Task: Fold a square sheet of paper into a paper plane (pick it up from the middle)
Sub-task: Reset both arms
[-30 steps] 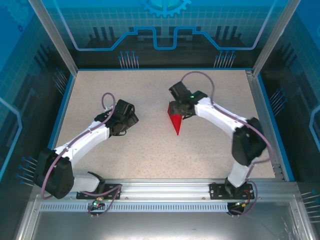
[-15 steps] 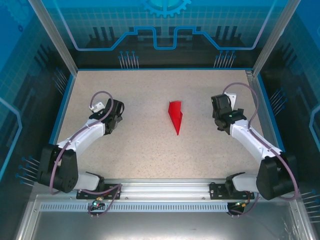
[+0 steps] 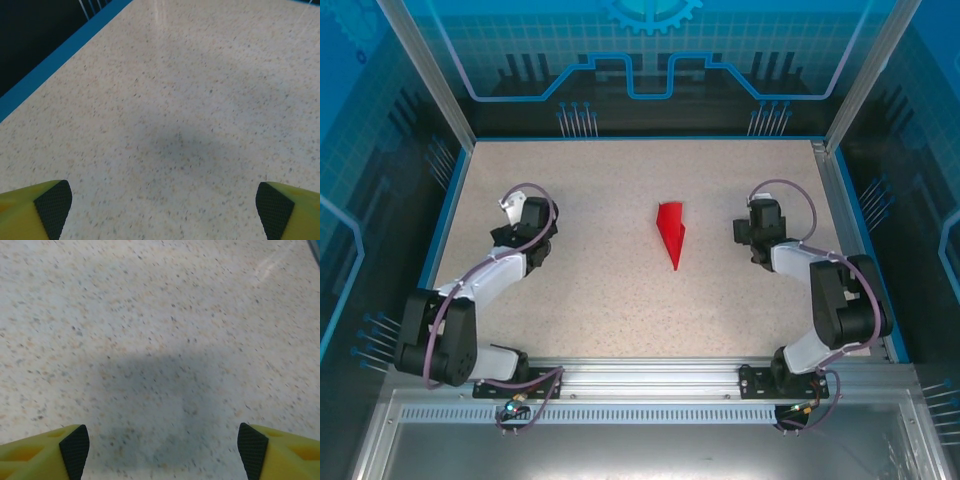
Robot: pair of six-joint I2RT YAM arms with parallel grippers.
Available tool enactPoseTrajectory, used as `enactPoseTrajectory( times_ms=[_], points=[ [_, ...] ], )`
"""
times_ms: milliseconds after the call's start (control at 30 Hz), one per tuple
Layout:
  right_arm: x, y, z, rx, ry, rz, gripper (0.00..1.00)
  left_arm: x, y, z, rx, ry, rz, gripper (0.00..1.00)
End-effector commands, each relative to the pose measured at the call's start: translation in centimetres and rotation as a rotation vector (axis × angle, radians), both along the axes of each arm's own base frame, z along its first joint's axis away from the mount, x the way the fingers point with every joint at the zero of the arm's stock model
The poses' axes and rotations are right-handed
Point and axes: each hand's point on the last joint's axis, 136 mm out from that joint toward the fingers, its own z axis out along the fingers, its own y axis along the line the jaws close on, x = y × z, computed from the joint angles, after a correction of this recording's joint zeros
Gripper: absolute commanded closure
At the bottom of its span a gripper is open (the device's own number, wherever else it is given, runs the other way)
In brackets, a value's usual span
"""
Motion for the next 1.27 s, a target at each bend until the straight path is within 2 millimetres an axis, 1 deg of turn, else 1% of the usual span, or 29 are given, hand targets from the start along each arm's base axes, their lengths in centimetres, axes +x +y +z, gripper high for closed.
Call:
enactPoseTrajectory(
  times_ms=[0, 33, 67, 100, 133, 200, 300, 333, 367, 400, 500, 533, 567, 633, 667, 733, 1233],
  points=[
    [1.4, 2.4, 2.5, 0.066, -0.144, 0.16, 0.2, 0.7, 1.0, -1.3, 0.062, -0.005, -0.016, 0.01],
    [0.6, 2.7, 2.4, 0.071, -0.18, 0.183, 0.2, 0.7, 0.9, -1.8, 0.064, -0.01, -0.027, 0.01],
    [-0.1, 2.8, 3.0, 0.082, -0.243, 0.2, 0.18, 0.8, 0.9, -2.1, 0.074, -0.031, -0.034, 0.01],
    [-0.6, 2.6, 3.2, 0.093, -0.281, 0.201, 0.17, 0.7, 0.9, -2.0, 0.07, -0.036, -0.035, 0.01],
    [-1.0, 2.6, 3.3, 0.105, -0.314, 0.21, 0.17, 1.0, 0.7, -1.6, 0.072, -0.084, -0.054, 0.01],
    [-1.2, 3.5, 2.7, 0.106, -0.328, 0.266, 0.16, 1.7, -0.1, -1.2, 0.077, -0.127, -0.146, 0.01],
    [-0.9, 2.8, 2.5, 0.116, -0.307, 0.23, 0.16, 2.1, -0.7, -0.8, 0.067, -0.215, -0.235, 0.01],
    [-1.0, 2.9, 2.6, 0.107, -0.316, 0.23, 0.02, 2.0, -0.8, -1.4, 0.042, -0.231, -0.26, 0.01],
    [-1.0, 2.9, 2.6, 0.107, -0.315, 0.231, 0.01, 2.0, -0.7, -1.4, 0.045, -0.255, -0.266, 0.01],
    [-1.0, 2.9, 2.5, 0.107, -0.312, 0.227, 0.01, 2.0, -1.2, -1.5, 0.029, -0.245, -0.297, 0.01],
    [-0.9, 2.6, 2.5, 0.112, -0.31, 0.215, 0.01, 1.8, -3.0, -1.7, 0.022, -0.292, -0.415, 0.01],
    [-0.9, 2.5, 2.5, 0.114, -0.308, 0.212, 0.01, 1.7, -3.1, -2.9, 0.009, -0.275, -0.425, 0.01],
    [-0.9, 2.5, 2.5, 0.114, -0.308, 0.212, 0.01, 2.4, -2.9, -2.7, 0.025, -0.319, -0.426, 0.01],
    [-0.9, 2.5, 2.5, 0.115, -0.308, 0.211, 0.01, 2.9, -3.1, -3.5, -0.023, -0.208, -0.435, 0.01],
    [-0.9, 2.5, 2.5, 0.115, -0.308, 0.212, 0.01, 3.0, -2.9, -3.1, -0.008, -0.261, -0.433, 0.01],
    [-0.9, 2.5, 2.5, 0.119, -0.307, 0.212, 0.01, 2.9, -2.8, -3.3, -0.021, -0.234, -0.424, 0.01],
    [-0.8, 2.5, 2.4, 0.139, -0.297, 0.228, 0.01, 3.0, -3.0, -3.2, -0.006, -0.24, -0.432, 0.01]
  ],
)
